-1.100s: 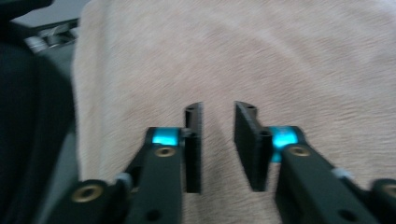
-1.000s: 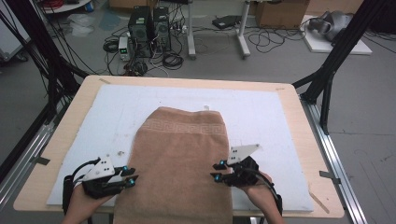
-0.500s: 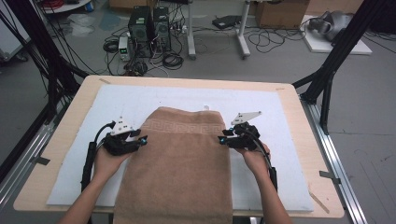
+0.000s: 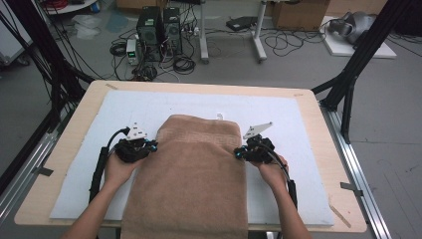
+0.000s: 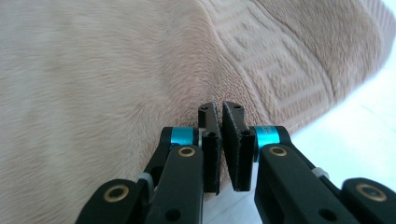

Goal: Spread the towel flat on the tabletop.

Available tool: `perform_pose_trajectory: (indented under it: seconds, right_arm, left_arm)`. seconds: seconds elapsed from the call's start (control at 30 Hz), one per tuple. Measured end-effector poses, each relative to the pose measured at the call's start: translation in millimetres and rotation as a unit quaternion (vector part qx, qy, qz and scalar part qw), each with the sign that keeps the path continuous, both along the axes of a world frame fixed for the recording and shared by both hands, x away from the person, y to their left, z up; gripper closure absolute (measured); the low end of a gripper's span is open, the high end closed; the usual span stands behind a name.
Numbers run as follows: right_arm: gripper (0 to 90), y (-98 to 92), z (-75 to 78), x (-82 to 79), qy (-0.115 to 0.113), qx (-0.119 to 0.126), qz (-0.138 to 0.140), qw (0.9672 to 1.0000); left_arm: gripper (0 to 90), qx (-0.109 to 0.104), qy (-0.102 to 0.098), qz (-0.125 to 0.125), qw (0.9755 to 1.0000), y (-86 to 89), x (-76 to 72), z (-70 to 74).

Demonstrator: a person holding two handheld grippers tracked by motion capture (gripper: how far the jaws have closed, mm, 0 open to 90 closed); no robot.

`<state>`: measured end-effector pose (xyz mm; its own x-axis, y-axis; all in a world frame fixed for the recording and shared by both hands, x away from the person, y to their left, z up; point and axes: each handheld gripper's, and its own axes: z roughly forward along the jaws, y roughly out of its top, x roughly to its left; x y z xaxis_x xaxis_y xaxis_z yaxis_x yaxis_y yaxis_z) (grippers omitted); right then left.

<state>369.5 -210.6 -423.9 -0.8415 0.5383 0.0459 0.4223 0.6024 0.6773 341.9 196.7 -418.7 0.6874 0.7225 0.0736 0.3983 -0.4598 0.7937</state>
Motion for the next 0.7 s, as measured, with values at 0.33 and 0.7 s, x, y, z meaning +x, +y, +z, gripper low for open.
perform_pose_trajectory:
  seconds: [0.33, 0.7]
  right_arm:
    - [72.4, -12.8, 20.7, -19.9, -0.029, 0.021, 0.006, 0.9993]
    - [63.2, -23.5, 2.5, 11.0, -0.001, 0.012, -0.067, 0.9977]
  left_arm:
    - [68.8, -0.044, 0.029, -0.087, 0.9948, -12.7, -13.3, 11.8]
    - [58.7, -0.03, 0.023, -0.113, 0.9929, -41.1, -9.7, 12.9]
